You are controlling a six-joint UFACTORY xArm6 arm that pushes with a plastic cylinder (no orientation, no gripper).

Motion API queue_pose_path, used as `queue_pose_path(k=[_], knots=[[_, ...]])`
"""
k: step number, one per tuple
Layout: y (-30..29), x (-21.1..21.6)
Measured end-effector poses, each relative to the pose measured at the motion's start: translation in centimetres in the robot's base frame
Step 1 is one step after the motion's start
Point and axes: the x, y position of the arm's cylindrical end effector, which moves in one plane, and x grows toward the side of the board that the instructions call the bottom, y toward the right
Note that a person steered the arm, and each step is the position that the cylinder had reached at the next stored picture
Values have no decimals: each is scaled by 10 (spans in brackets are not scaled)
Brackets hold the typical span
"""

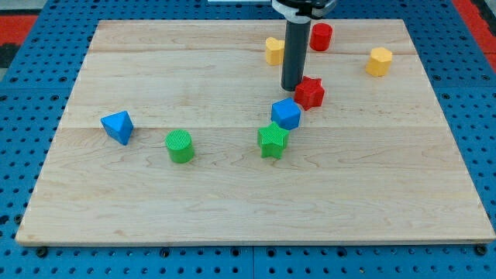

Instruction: Slide the yellow heart to the top of the red star

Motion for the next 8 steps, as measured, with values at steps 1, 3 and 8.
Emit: queue_pose_path(k=[1, 3, 8], knots=[[28, -43], [25, -99], [-55, -49]])
